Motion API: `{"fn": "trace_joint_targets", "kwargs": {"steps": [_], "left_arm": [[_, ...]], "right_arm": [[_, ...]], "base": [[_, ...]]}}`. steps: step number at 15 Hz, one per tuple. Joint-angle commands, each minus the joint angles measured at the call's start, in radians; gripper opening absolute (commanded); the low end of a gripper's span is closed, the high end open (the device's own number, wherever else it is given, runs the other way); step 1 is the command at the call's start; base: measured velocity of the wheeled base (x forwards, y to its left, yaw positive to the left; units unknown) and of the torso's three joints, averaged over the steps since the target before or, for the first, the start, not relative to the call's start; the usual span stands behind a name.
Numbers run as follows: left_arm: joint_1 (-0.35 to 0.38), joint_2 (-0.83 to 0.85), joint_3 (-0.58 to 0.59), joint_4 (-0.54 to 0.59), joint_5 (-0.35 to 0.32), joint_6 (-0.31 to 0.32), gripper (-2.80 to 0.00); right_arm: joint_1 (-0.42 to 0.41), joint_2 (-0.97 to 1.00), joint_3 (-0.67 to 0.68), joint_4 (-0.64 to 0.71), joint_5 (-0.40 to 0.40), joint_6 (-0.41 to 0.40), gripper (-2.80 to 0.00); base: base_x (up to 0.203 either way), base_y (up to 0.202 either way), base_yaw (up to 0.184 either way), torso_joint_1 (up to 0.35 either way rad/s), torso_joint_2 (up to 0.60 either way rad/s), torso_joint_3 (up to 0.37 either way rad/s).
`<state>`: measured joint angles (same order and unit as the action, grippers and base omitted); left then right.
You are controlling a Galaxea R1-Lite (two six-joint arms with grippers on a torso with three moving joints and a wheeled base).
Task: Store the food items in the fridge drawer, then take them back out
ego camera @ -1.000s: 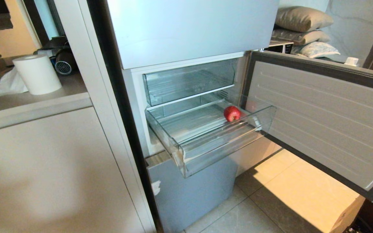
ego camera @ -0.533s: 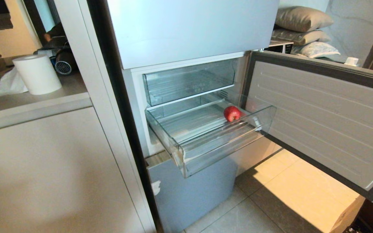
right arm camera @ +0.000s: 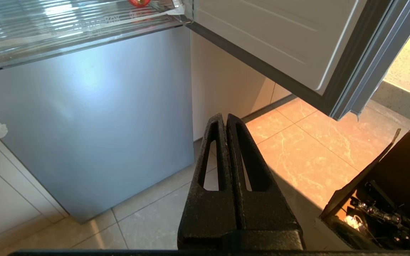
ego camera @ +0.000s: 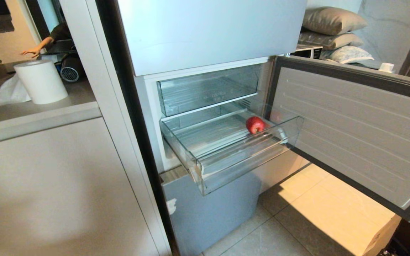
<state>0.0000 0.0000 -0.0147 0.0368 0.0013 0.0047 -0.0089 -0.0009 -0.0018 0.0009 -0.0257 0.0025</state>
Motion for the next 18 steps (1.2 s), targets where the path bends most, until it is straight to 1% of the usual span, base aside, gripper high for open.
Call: {"fn": "trace_joint_targets", "kwargs": {"steps": [1, 3, 5, 8, 12, 14, 18], "left_arm": [[0.001, 0.002, 0.0, 0.0, 0.0, 0.0, -2.8], [0.0, 0.002, 0.001, 0.0, 0.0, 0.0, -2.8], [0.0, 0.001, 0.001, 0.0, 0.0, 0.0, -2.8], [0.0, 0.002, 0.001, 0.0, 0.0, 0.0, -2.8], [0.0, 0.001, 0.001, -0.002, 0.0, 0.0, -2.8], [0.0, 0.001, 0.001, -0.002, 0.0, 0.0, -2.8], [0.0, 0.002, 0.009, -0.026, 0.0, 0.001, -2.8]], "right_arm": [[0.001, 0.001, 0.002, 0.004, 0.004, -0.037, -2.8], [0.0, 0.001, 0.002, 0.01, 0.009, -0.078, -2.8], [0.0, 0.001, 0.002, 0.01, 0.007, -0.055, -2.8], [0.0, 0.001, 0.002, 0.008, 0.01, -0.066, -2.8], [0.0, 0.001, 0.002, 0.005, 0.005, -0.03, -2.8], [0.0, 0.001, 0.002, 0.007, 0.009, -0.036, -2.8], [0.0, 0.001, 0.002, 0.005, 0.006, -0.039, -2.8]], "base": [[0.0, 0.0, 0.0, 0.0, 0.0, 0.0], [0.0, 0.0, 0.0, 0.0, 0.0, 0.0], [0.0, 0.0, 0.0, 0.0, 0.0, 0.0], [0.0, 0.0, 0.0, 0.0, 0.0, 0.0], [0.0, 0.0, 0.0, -0.019, 0.02, 0.018], [0.006, -0.006, 0.081, -0.134, 0.28, 0.137], [0.002, -0.007, 0.171, -0.025, 0.07, 0.03]]}}
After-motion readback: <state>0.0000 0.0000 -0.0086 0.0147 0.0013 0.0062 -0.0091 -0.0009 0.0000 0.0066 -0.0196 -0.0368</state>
